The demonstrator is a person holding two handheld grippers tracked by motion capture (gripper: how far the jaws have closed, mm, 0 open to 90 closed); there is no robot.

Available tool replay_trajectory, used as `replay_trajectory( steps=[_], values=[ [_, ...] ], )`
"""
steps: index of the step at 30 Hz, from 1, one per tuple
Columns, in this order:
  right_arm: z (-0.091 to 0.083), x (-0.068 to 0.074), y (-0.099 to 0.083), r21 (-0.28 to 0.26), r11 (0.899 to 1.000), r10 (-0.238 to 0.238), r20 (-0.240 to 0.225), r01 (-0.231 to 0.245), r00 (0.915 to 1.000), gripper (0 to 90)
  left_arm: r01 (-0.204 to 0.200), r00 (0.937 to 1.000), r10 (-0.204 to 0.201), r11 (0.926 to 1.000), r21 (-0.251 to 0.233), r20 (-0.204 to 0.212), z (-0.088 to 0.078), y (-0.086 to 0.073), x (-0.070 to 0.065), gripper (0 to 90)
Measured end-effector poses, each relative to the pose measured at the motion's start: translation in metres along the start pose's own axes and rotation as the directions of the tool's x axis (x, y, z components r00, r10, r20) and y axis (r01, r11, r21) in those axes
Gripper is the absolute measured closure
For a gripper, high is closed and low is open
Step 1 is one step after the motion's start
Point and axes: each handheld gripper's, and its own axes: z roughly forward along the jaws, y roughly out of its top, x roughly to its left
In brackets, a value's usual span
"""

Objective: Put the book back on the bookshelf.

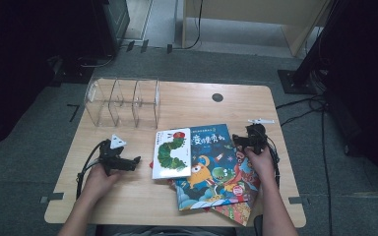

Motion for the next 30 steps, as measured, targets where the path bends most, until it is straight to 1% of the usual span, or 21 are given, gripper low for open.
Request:
replay_trajectory(
  steps=[3, 7, 9, 10, 11, 12, 13, 15, 16, 18, 19, 20, 21, 22, 23, 25, 27, 28, 29, 30],
  values=[
    [0.0, 0.0, 0.0, 0.0, 1.0, -0.001, 0.001, 0.001, 1.0, 26.0, 0.0, 1.0, 0.0, 1.0, 0.0, 0.0, 0.0, 0.0, 0.0, 0.0],
    [0.0, 0.0, 0.0, 0.002, 1.0, -0.004, 0.0, 0.004, 1.0, 26.0, 0.011, 0.9999, -0.011, 0.9999, -0.001, -0.009, 0.0, 0.0, -0.001, 0.0],
    [0.001, 0.002, 0.001, 0.007, 1.0, -0.029, 0.022, 0.029, 0.9993, 30.5, 0.018, 0.9997, -0.018, 0.9998, 0.002, -0.016, 0.001, 0.001, -0.002, 0.0],
    [0.001, 0.004, 0.001, 0.014, 0.998, -0.056, 0.046, 0.056, 0.9973, 34.1, 0.021, 0.9996, -0.021, 0.9997, 0.014, -0.02, 0.0, 0.002, -0.003, 0.0],
    [0.001, 0.007, 0.0, 0.018, 0.996, -0.091, 0.075, 0.09, 0.993, 36.2, 0.025, 0.9995, -0.024, 0.9995, 0.019, -0.021, 0.0, 0.003, -0.003, 0.3],
    [0.001, 0.007, 0.0, 0.018, 0.995, -0.101, 0.072, 0.1, 0.9923, 38.1, 0.021, 0.9996, -0.021, 0.9995, 0.025, -0.021, -0.001, 0.004, -0.004, 2.4],
    [0.0, 0.007, 0.0, 0.019, 0.995, -0.098, 0.063, 0.097, 0.9932, 39.7, 0.02, 0.9996, -0.02, 0.9997, 0.017, -0.019, -0.003, 0.005, -0.004, 8.1],
    [-0.002, 0.006, 0.001, 0.015, 0.997, -0.08, 0.039, 0.079, 0.996, 42.7, 0.024, 0.9996, -0.024, 0.9997, 0.007, -0.017, -0.006, 0.006, -0.005, 25.2],
    [-0.004, 0.006, 0.001, 0.007, 0.998, -0.07, 0.022, 0.07, 0.9973, 44.4, 0.021, 0.9997, -0.021, 0.9997, 0.012, -0.015, -0.006, 0.006, -0.004, 26.8],
    [-0.01, 0.008, 0.002, -0.013, 0.997, -0.081, 0.003, 0.081, 0.9967, 49.7, 0.02, 0.9997, -0.02, 0.9995, 0.022, -0.012, -0.007, 0.008, -0.004, 28.1],
    [-0.013, 0.009, 0.001, -0.026, 0.996, -0.089, 0.001, 0.089, 0.996, 50.6, 0.027, 0.9996, -0.027, 0.9994, 0.021, -0.003, -0.007, 0.008, -0.004, 30.7],
    [-0.016, 0.011, 0.001, -0.034, 0.995, -0.092, -0.003, 0.092, 0.9958, 51.7, 0.043, 0.9986, -0.044, 0.9987, 0.027, 0.029, -0.008, 0.01, -0.002, 33.6],
    [-0.019, 0.013, 0.001, -0.046, 0.994, -0.095, -0.018, 0.095, 0.9953, 53.2, 0.059, 0.9968, -0.06, 0.9978, 0.031, 0.053, -0.009, 0.011, -0.001, 36.0],
    [-0.021, 0.014, 0.0, -0.052, 0.995, -0.092, -0.038, 0.089, 0.9951, 54.0, 0.059, 0.9968, -0.06, 0.9978, 0.031, 0.053, -0.009, 0.011, -0.001, 36.1],
    [-0.023, 0.015, -0.001, -0.055, 0.995, -0.084, -0.057, 0.081, 0.9949, 56.3, 0.074, 0.9937, -0.076, 0.9967, 0.034, 0.082, -0.01, 0.013, 0.0, 36.4],
    [-0.027, 0.019, -0.003, -0.055, 0.995, -0.084, -0.086, 0.08, 0.9927, 59.4, 0.057, 0.9948, -0.061, 0.9974, 0.043, 0.082, -0.011, 0.016, -0.001, 36.6],
    [-0.03, 0.023, -0.004, -0.059, 0.993, -0.105, -0.085, 0.1, 0.9909, 62.6, 0.049, 0.9943, -0.053, 0.9979, 0.043, 0.092, -0.013, 0.019, -0.002, 36.6],
    [-0.03, 0.023, -0.004, -0.059, 0.993, -0.105, -0.085, 0.1, 0.9909, 62.6, 0.049, 0.9943, -0.053, 0.9979, 0.043, 0.092, -0.013, 0.019, -0.002, 36.6],
    [-0.034, 0.028, -0.005, -0.065, 0.992, -0.11, -0.098, 0.104, 0.9891, 65.4, 0.05, 0.9919, -0.054, 0.9981, 0.035, 0.115, -0.015, 0.023, -0.003, 36.6],
    [-0.035, 0.03, -0.005, -0.064, 0.992, -0.117, -0.115, 0.11, 0.9864, 66.2, 0.048, 0.9912, -0.052, 0.9984, 0.031, 0.122, -0.016, 0.024, -0.004, 36.7]
  ],
)
